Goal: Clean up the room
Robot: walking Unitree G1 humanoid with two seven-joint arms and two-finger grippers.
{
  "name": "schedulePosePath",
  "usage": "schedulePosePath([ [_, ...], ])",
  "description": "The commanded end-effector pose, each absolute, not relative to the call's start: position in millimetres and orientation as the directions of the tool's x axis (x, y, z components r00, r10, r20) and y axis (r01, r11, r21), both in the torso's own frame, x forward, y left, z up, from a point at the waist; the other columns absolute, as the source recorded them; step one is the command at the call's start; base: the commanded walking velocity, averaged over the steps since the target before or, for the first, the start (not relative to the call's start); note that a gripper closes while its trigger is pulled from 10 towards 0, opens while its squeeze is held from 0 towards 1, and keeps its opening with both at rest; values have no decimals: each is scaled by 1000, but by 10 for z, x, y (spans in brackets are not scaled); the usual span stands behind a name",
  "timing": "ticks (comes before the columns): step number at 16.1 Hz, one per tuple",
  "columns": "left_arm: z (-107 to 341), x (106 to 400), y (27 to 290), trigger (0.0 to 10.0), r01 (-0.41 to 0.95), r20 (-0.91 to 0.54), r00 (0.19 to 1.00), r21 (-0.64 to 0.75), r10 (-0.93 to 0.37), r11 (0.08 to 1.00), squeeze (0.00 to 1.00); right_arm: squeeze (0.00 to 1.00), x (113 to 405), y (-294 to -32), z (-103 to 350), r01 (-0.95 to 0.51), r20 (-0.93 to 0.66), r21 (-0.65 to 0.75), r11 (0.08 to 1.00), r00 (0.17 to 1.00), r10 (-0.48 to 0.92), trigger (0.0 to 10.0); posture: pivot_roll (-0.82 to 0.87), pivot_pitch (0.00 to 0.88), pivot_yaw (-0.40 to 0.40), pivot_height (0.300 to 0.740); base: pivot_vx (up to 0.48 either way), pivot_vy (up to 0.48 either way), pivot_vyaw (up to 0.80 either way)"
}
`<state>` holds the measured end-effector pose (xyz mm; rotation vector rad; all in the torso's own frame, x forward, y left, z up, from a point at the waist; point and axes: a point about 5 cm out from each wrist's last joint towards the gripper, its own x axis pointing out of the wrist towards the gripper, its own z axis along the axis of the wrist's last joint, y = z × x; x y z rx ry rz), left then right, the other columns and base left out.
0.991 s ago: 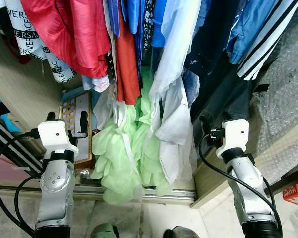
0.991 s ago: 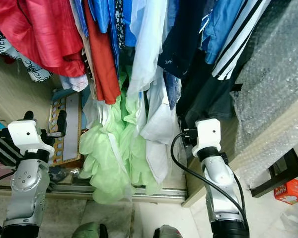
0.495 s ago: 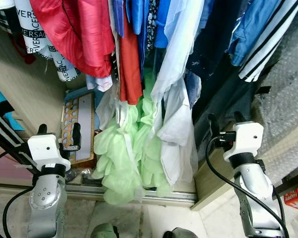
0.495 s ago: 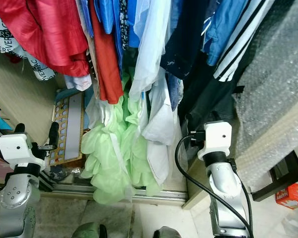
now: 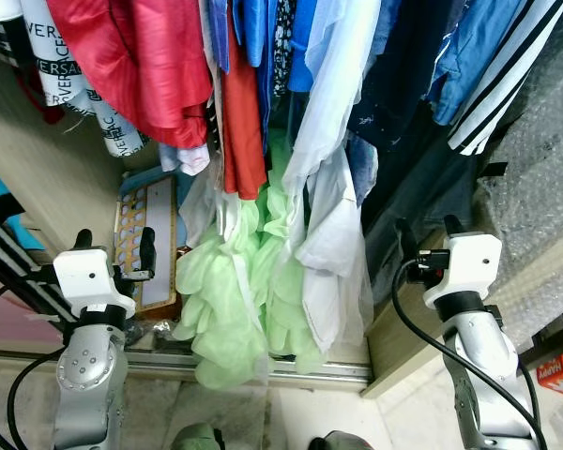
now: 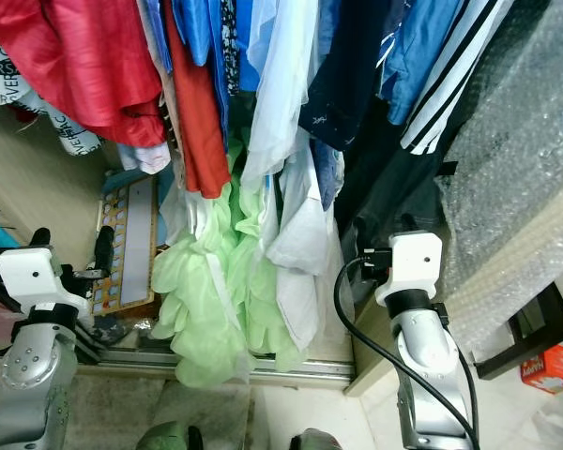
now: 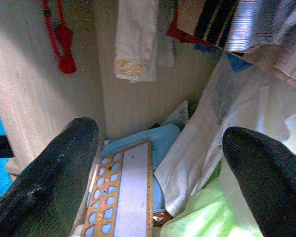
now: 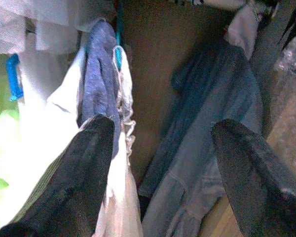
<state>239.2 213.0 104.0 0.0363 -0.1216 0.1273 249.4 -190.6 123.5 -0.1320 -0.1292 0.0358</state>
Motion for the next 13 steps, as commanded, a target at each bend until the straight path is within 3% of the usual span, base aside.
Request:
schedulePosePath([
  [1,1025,2412,2107,10000,-121,109,987,33,117,992,0,0,2494,-1937,1248,-10,123,-131,991,992,26,10000,-25,0,-18,740,0,0,0],
  [13,1051,2457,2047,10000,-103,107,989,46,97,994,0,0,2516,-1892,1226,-43,75,-131,990,996,53,10000,-29,0,-16,740,0,0,0],
])
